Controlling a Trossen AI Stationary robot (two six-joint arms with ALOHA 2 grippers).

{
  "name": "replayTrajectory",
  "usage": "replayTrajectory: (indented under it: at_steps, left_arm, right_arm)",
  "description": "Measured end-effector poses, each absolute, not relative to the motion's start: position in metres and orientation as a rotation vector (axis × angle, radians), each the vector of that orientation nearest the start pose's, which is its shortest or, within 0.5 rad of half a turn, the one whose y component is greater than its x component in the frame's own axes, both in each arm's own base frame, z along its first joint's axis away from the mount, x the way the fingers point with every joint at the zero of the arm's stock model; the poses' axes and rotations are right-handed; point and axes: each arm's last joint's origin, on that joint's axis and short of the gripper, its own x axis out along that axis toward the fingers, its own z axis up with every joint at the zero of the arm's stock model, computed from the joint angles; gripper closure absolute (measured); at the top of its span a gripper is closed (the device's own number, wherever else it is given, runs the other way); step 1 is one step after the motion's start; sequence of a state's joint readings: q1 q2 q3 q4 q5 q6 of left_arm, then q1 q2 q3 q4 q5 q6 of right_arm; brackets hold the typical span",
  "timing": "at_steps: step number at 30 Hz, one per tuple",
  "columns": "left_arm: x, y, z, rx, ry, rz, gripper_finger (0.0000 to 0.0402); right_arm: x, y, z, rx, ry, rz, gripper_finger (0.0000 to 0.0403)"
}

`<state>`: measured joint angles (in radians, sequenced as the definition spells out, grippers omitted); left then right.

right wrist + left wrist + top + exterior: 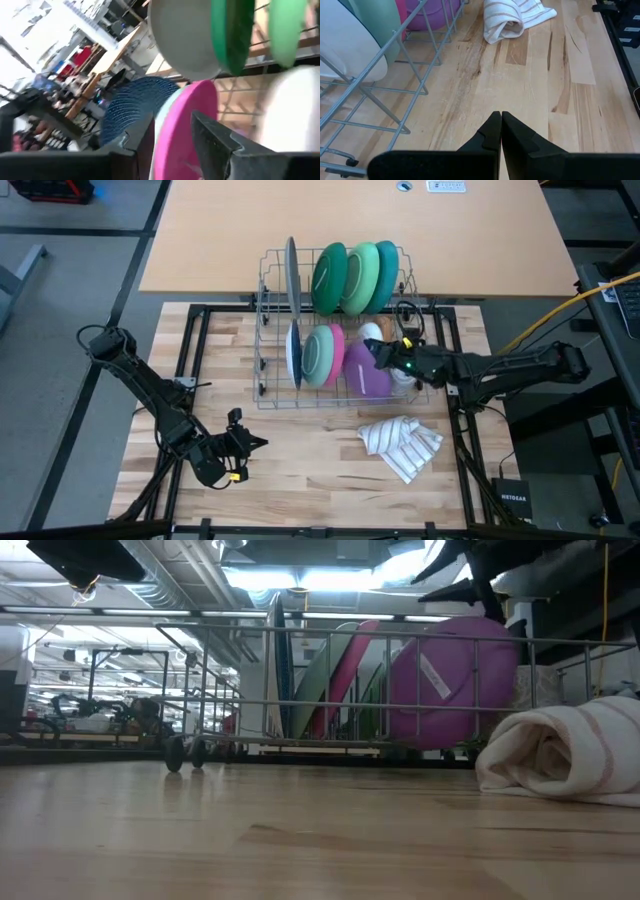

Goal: Sort dishes
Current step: Put the violet plate in the dish rack

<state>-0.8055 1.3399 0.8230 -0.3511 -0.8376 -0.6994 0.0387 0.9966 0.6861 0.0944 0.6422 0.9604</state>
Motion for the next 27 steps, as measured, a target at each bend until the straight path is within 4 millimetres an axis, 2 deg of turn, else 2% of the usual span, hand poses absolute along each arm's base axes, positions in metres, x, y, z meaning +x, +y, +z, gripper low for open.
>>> replayTrajectory:
  at_steps: [4,7,15,20,27]
  left_arm:
    - [0.195,-0.172,0.225,-0.044,0.536,0.227,0.0398]
    - [0.195,-0.171,0.225,-0.044,0.536,0.227,0.0398]
    - [0.194,-0.171,0.225,-0.04,0.539,0.228,0.0398]
    - [0.194,-0.171,0.225,-0.04,0.539,0.228,0.0398]
    - [0.194,-0.171,0.225,-0.04,0.539,0.228,0.0398]
  right_arm:
    - [0.219,-0.002,0.299,0.864,-0.04,-0.572,0.0272]
    - [0.216,0.011,0.311,0.825,0.082,-0.552,0.0272]
    - [0.186,0.047,0.335,0.784,0.406,-0.532,0.0272]
    - [0.172,0.06,0.329,0.788,0.521,-0.55,0.0272]
    - [0.161,0.058,0.316,1.016,0.543,-0.771,0.0272]
